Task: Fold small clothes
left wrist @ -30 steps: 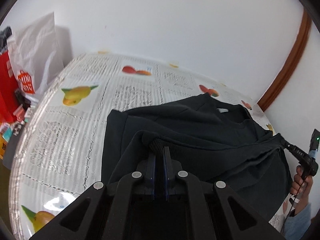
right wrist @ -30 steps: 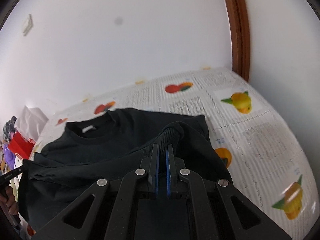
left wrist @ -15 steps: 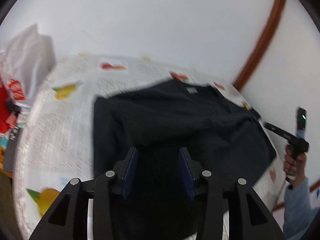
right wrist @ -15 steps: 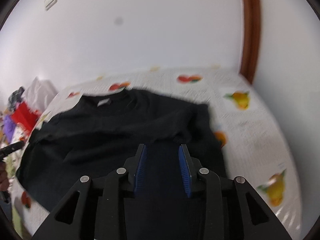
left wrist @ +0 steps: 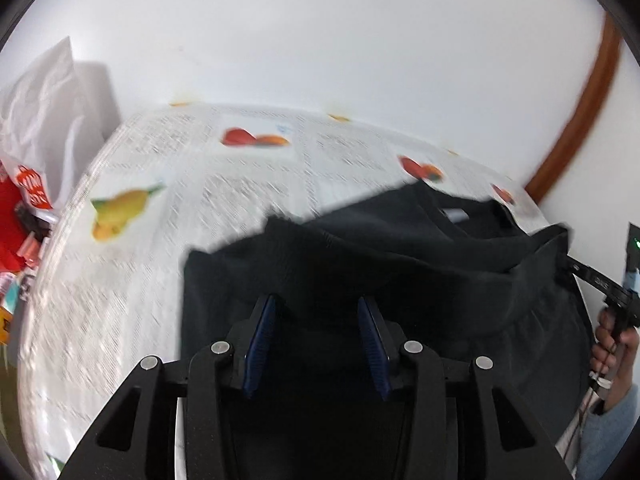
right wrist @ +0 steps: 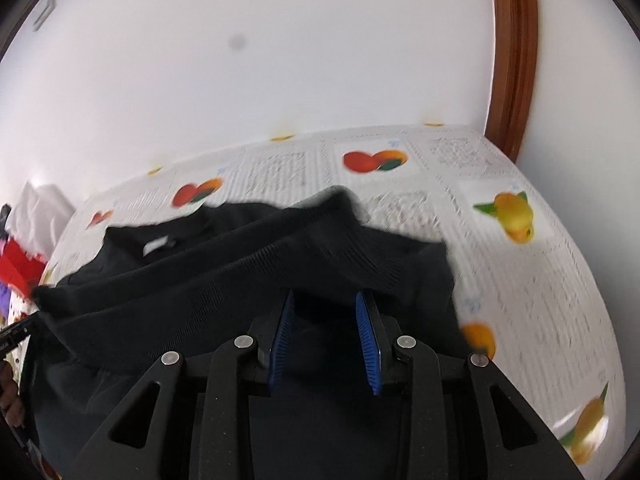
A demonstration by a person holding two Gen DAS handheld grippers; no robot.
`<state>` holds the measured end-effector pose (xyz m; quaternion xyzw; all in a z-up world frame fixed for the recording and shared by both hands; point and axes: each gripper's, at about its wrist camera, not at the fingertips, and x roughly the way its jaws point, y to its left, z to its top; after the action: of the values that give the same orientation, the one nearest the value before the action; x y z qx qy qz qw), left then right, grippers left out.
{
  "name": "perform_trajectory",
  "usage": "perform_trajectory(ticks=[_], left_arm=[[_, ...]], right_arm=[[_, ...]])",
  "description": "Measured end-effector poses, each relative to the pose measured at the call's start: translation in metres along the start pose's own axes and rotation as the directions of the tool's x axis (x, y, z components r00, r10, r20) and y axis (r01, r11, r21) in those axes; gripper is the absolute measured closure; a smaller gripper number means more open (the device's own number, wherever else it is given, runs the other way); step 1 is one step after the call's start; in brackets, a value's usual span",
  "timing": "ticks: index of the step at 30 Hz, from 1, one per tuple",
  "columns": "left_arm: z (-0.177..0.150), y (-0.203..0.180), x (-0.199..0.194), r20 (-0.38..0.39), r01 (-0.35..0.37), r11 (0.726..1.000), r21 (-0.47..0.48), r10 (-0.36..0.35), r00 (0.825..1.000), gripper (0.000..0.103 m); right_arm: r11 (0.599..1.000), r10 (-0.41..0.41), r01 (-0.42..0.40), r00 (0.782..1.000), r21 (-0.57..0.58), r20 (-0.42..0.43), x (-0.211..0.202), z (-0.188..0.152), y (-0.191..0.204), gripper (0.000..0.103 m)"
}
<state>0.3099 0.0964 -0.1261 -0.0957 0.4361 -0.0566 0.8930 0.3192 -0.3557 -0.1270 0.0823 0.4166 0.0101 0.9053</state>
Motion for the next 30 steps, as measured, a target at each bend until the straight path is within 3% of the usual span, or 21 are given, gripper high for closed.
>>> perform_trajectory(ticks=[3, 7, 12, 13, 14, 15, 16, 18, 20, 22, 24, 28, 30], left_arm=[[0.006, 0.009, 0.001, 0.004, -0.029, 1.000, -0.001, 0.029, 1.000, 0.063], [0.003, 0.016, 0.007, -0.007, -0.051, 0.998, 0.023, 0.051, 0.999, 0.063], [0.000, 0.016, 0.018, -0.025, -0.068, 0.996, 0.056, 0.069, 0.997, 0.064], [0.000, 0.015, 0.018, -0.017, -0.067, 0.996, 0.061, 0.068, 0.998, 0.068], [0.000, 0.013, 0.018, -0.016, -0.063, 0.996, 0.068, 0.064, 0.998, 0.085], [0.000, 0.010, 0.016, -0.009, -0.077, 0.994, 0.081, 0.078, 0.997, 0.091], [-0.001, 0.007, 0.011, 0.028, -0.093, 0.991, 0.094, 0.091, 0.995, 0.092], [-0.002, 0.009, -0.001, 0.102, -0.102, 0.992, 0.078, 0.094, 0.990, 0.094], [-0.002, 0.014, -0.005, 0.116, -0.086, 0.995, 0.052, 0.079, 0.990, 0.094], [-0.001, 0.017, -0.001, 0.099, -0.081, 0.996, 0.039, 0.077, 0.992, 0.094], [-0.001, 0.017, 0.006, 0.080, -0.085, 0.996, 0.039, 0.082, 0.993, 0.093], [0.000, 0.016, 0.016, 0.040, -0.097, 0.994, 0.039, 0.096, 0.995, 0.093], [0.000, 0.016, 0.015, 0.025, -0.095, 0.995, 0.031, 0.094, 0.995, 0.088]], right_arm=[[0.999, -0.046, 0.046, 0.999, -0.022, 0.011, 0.005, 0.009, -0.007, 0.071], [0.998, -0.036, 0.036, 0.999, -0.042, -0.017, 0.015, 0.015, -0.017, 0.062], [0.998, -0.036, 0.031, 0.996, -0.059, -0.079, 0.041, 0.019, -0.021, 0.062], [0.998, -0.029, 0.024, 0.995, -0.056, -0.091, 0.046, 0.020, -0.021, 0.065], [0.998, -0.032, 0.027, 0.995, -0.060, -0.093, 0.048, 0.020, -0.020, 0.071], [0.997, -0.036, 0.030, 0.995, -0.070, -0.089, 0.049, 0.020, -0.018, 0.076], [0.995, -0.031, 0.023, 0.996, -0.092, -0.082, 0.047, 0.020, -0.016, 0.086], [0.994, -0.005, 0.001, 0.999, -0.105, -0.035, 0.035, 0.021, -0.017, 0.088], [0.996, 0.040, -0.035, 0.997, -0.077, 0.061, 0.012, 0.022, -0.028, 0.088], [0.996, 0.087, -0.086, 0.992, -0.014, 0.094, 0.001, 0.022, -0.045, 0.088], [0.997, 0.077, -0.077, 0.996, -0.003, 0.047, 0.013, 0.022, -0.048, 0.088], [0.999, -0.022, 0.017, 0.996, -0.049, -0.090, 0.048, 0.018, -0.040, 0.086], [0.997, -0.039, 0.034, 0.996, -0.063, -0.086, 0.044, 0.018, -0.038, 0.084]])
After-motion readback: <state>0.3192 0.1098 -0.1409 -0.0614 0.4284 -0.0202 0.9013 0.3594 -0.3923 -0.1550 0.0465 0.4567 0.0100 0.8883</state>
